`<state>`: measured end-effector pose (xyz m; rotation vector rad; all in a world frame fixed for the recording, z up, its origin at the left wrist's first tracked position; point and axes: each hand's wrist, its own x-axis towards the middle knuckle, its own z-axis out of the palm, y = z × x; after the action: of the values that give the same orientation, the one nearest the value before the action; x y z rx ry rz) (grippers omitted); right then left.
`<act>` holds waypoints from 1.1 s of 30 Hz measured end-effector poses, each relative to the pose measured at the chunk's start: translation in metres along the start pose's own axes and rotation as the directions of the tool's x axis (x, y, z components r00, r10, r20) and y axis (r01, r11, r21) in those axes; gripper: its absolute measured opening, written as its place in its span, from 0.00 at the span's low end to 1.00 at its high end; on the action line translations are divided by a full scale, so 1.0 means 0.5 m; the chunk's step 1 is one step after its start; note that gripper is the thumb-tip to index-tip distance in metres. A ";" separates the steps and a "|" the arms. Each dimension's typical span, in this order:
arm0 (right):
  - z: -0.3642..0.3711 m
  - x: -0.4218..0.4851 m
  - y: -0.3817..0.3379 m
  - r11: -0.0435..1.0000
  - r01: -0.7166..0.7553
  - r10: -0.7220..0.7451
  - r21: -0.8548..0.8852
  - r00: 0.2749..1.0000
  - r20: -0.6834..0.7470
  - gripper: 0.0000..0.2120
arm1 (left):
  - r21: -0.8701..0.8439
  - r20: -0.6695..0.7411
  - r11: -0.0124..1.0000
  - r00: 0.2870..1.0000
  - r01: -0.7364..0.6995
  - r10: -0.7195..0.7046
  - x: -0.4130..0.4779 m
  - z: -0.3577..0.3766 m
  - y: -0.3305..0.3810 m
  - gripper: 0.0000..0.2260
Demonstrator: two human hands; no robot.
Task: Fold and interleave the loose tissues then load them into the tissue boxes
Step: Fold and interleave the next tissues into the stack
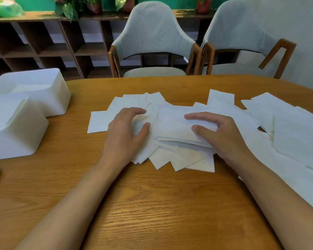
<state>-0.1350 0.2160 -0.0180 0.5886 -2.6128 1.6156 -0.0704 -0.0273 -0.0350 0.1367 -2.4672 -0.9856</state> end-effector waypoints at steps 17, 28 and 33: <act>-0.006 0.003 0.006 0.998 -0.043 0.046 0.044 0.995 -0.083 0.12 | 0.189 0.143 0.982 0.988 0.033 -0.061 -0.007 -0.007 0.022 0.10; -0.002 -0.001 0.000 0.999 -0.048 0.049 0.010 0.995 -0.084 0.12 | 0.162 0.181 0.986 0.980 0.050 -0.079 -0.008 0.008 0.021 0.06; -0.007 0.000 0.002 0.999 -0.035 0.041 0.041 0.988 -0.152 0.13 | 0.037 0.115 0.999 0.993 0.036 -0.040 -0.005 -0.013 0.033 0.06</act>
<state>-0.1359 0.2193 -0.0173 0.4013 -2.5035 1.6538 -0.0638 -0.0183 -0.0209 0.1421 -2.5967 -0.9930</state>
